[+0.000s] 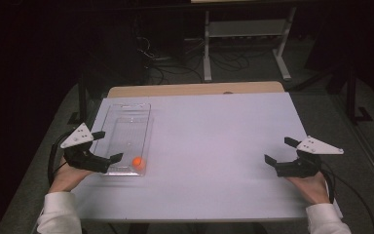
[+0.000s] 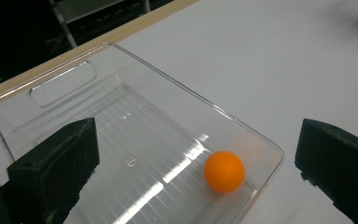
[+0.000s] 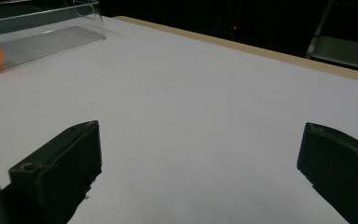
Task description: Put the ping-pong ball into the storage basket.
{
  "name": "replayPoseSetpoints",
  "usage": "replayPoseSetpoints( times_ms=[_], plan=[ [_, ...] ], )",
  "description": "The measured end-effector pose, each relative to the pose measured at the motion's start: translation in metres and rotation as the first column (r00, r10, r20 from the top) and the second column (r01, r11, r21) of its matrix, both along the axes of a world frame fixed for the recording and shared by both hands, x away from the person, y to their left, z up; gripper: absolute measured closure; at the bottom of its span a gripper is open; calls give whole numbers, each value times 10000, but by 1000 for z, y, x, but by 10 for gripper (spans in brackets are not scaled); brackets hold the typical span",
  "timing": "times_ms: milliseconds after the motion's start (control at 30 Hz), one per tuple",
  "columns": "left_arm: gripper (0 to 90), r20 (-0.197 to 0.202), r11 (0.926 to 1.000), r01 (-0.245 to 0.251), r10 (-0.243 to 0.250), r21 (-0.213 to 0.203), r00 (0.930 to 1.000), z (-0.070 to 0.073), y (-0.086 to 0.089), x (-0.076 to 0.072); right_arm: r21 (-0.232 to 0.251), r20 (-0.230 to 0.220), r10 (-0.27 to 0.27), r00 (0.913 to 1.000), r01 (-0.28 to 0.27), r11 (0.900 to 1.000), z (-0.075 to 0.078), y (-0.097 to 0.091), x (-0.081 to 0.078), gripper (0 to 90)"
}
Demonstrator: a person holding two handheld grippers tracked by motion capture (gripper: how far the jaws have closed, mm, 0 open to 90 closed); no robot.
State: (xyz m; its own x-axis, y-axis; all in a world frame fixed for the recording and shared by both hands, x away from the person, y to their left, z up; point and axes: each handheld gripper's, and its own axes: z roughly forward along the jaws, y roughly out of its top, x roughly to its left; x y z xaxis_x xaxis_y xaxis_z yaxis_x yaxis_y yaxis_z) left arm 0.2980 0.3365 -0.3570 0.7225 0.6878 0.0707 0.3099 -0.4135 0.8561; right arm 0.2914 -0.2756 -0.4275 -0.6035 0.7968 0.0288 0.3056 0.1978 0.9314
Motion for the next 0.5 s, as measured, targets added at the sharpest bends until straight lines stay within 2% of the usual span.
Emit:
replayPoseSetpoints(
  times_ms=[267,500],
  plan=[
    [0,300,9966,-72,97,-825,9995,-11,10,-6,33,19,13,10000,-13,10000,0,0,0,0],
    [0,588,9929,-144,214,-1179,9980,-20,12,-10,89,19,10,10000,-10,10000,0,0,0,0]
  ],
)
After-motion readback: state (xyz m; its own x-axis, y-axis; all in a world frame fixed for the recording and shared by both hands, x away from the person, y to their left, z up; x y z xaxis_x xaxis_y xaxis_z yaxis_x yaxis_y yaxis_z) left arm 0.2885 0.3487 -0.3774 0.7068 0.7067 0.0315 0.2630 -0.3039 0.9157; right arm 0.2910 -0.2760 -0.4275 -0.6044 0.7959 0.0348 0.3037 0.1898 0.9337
